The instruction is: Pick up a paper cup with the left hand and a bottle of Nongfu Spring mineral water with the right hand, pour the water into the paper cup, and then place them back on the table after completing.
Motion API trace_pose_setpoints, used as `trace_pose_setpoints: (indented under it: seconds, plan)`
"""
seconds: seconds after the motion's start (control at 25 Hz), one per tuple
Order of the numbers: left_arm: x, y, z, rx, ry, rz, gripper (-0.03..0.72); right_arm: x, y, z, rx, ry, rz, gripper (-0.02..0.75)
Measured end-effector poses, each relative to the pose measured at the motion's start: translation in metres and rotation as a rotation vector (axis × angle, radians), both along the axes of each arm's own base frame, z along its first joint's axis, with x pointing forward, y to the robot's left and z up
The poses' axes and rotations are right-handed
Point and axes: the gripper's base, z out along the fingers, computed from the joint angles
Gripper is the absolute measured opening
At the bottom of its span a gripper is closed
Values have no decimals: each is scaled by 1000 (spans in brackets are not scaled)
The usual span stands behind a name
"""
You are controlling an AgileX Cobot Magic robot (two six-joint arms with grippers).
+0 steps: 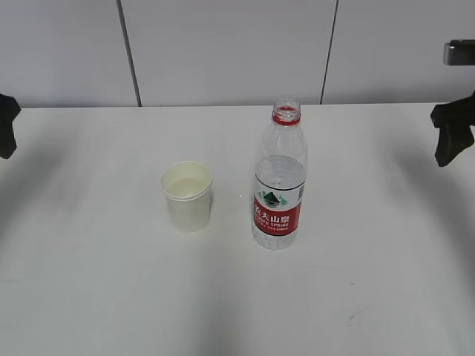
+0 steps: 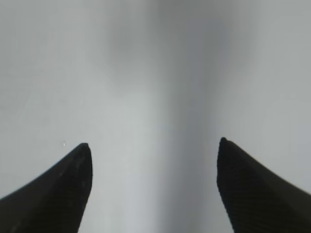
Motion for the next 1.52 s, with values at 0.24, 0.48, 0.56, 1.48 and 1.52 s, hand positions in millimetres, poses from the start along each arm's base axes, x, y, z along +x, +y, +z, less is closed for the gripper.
trace_pose_setpoints:
  seconds: [0.24,0.48,0.56,1.48,1.52]
  plan:
    - [2,1,25,10,-9,4,531,2,0,28,-5,29,28,589]
    - [-5,1,34,13,-18,-5,531,3,0,32,-7,27,68,589]
    - [-8,1,39,14,-31,-5,531,3,2,32,9,28,83,589]
    - [-137,0,37,-58,-63,-5,531,-138,17,53,61,-19,121,587]
    - [-147,-1,32,-67,-67,-5,531,-149,18,52,60,-24,121,587]
